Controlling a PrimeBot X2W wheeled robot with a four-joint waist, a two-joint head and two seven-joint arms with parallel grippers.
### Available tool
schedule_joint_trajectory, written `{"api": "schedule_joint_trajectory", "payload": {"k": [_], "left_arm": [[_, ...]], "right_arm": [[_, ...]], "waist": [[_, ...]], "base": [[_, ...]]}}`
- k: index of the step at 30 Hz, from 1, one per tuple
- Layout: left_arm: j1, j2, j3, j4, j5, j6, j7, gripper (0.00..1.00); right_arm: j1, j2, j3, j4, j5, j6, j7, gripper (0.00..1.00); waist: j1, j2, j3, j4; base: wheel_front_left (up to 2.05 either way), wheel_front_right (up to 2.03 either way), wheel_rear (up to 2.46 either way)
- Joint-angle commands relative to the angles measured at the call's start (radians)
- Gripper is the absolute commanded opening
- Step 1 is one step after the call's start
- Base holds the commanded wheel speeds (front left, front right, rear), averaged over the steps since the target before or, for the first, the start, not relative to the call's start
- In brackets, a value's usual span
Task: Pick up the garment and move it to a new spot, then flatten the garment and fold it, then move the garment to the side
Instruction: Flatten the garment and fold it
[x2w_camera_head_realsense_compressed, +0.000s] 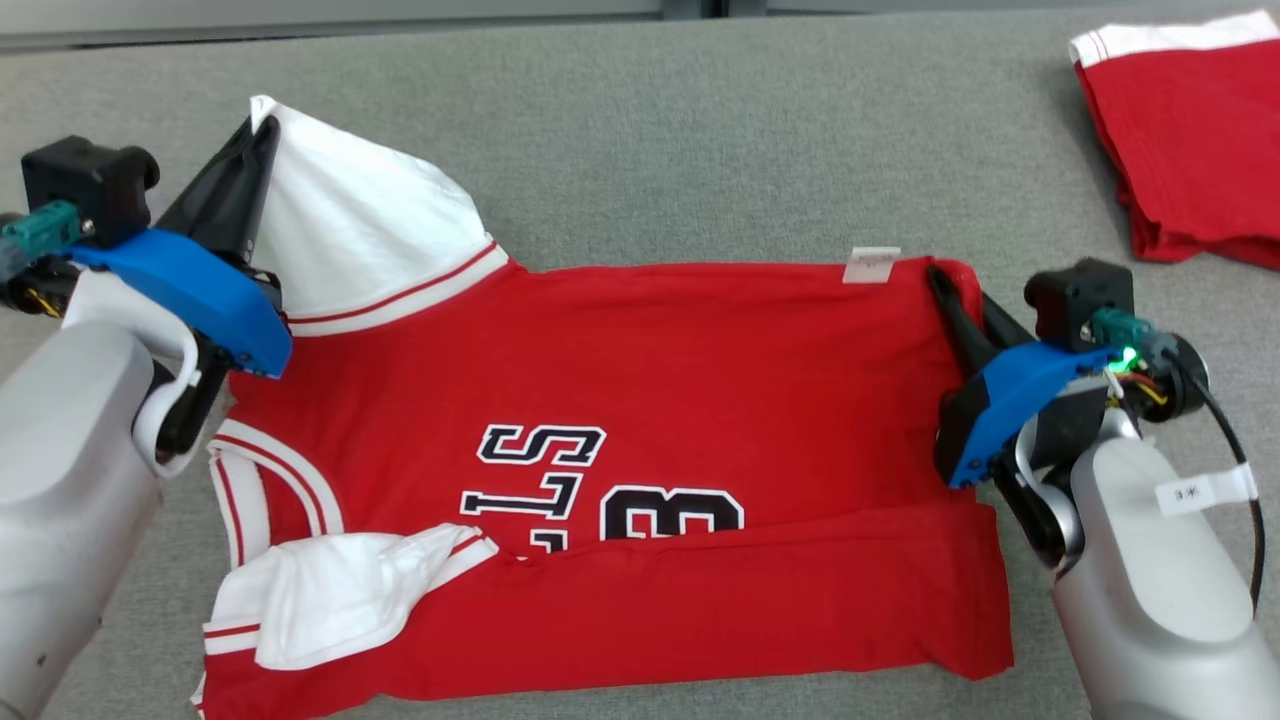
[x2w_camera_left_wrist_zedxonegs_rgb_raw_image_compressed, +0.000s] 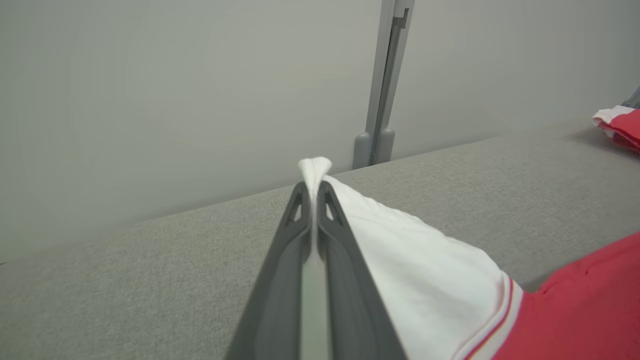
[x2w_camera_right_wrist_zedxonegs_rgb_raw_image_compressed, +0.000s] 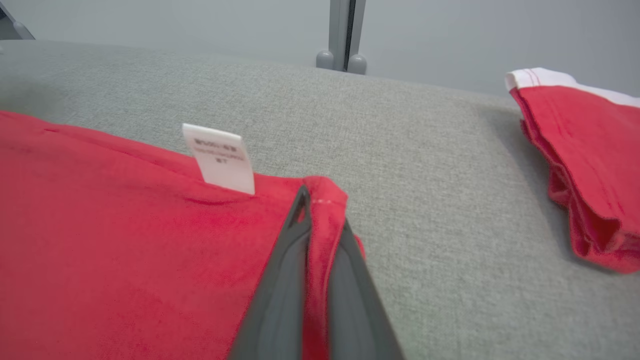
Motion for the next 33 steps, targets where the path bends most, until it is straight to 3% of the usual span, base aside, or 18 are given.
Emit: {"api": "schedule_joint_trajectory", "payload": {"k": [1, 12, 17, 33], "left_arm": [[0.04, 0.01, 0.031, -0.046, 0.019, 0.01, -0.006, 0.0], [0.383, 0.045, 0.187, -0.319, 0.1, 0.093, -0.006, 0.0], [0.514, 0.034, 0.231, -0.399, 0.119, 0.123, -0.006, 0.0], [0.742, 0.001, 0.299, -0.431, 0.151, 0.162, -0.006, 0.0]], "right_arm": [[0.026, -0.009, -0.002, 0.012, 0.002, 0.0, -0.027, 0.0], [0.119, -0.026, 0.011, 0.083, 0.015, 0.0, -0.152, 0.0], [0.162, -0.039, 0.019, 0.101, 0.017, 0.0, -0.201, 0.0], [0.299, -0.033, 0.013, 0.114, 0.041, 0.0, -0.325, 0.0]], "waist": [[0.0001, 0.0, -0.032, 0.018], [0.0001, 0.0, -0.112, 0.05], [0.0001, 0.0, -0.139, 0.064], [0.0001, 0.0, -0.199, 0.077]], "base": [[0.0, 0.0, 0.0], [0.0, 0.0, 0.0], [0.0, 0.0, 0.0], [0.0, 0.0, 0.0]]}}
